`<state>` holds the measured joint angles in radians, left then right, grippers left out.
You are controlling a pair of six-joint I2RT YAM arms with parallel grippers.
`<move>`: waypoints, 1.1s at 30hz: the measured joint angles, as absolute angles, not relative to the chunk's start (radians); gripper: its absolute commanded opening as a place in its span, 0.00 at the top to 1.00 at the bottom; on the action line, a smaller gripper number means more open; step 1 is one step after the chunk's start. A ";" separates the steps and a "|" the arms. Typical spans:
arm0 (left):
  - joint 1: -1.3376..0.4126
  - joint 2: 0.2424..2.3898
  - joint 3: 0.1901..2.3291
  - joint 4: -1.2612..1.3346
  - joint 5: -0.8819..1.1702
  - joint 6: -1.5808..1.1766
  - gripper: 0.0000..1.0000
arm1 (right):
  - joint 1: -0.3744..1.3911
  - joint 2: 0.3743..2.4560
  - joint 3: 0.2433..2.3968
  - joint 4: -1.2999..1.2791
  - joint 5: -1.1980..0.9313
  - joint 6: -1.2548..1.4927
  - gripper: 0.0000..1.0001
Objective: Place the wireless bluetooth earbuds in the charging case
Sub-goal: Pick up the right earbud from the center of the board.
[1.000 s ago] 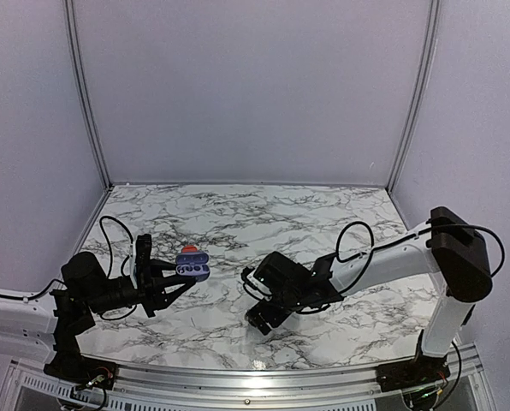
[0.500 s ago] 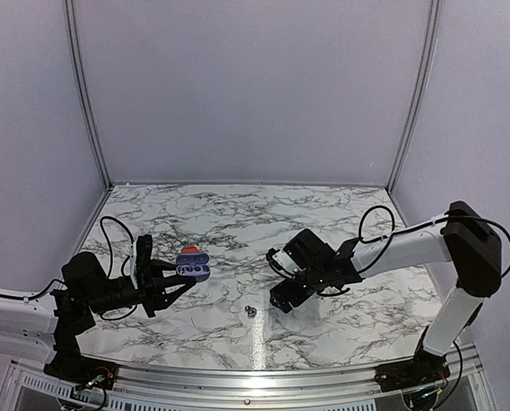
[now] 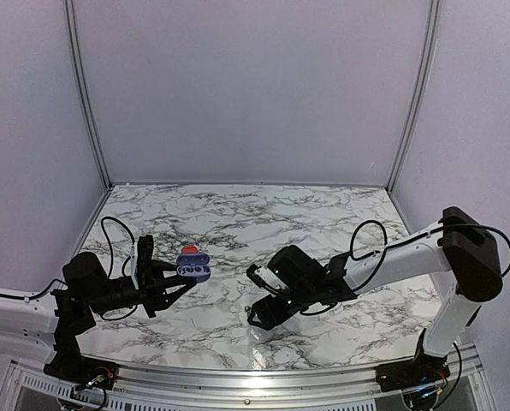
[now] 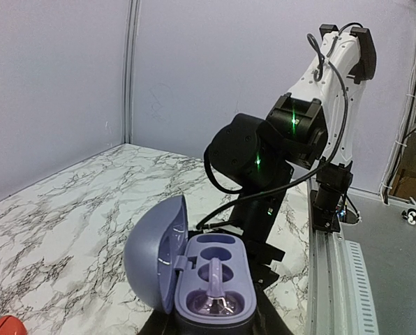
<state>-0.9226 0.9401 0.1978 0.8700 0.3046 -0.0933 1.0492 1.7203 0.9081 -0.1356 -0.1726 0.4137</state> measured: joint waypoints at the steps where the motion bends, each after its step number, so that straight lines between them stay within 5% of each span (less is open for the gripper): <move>1: -0.923 0.940 0.198 0.870 0.305 -0.093 1.00 | 1.057 1.729 0.908 -0.135 -0.164 0.428 0.32; 17: -0.923 0.932 0.198 0.870 0.304 -0.089 1.00 | 1.079 1.823 0.968 -0.062 -0.047 0.500 0.56; 33: -0.923 0.932 0.198 0.870 0.304 -0.089 1.00 | 1.124 1.853 0.984 -0.034 -0.006 0.476 0.64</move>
<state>-0.9226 0.9321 0.1978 0.8700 0.3042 -0.0891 1.1244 1.8530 0.9836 -0.0341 -0.0063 0.4759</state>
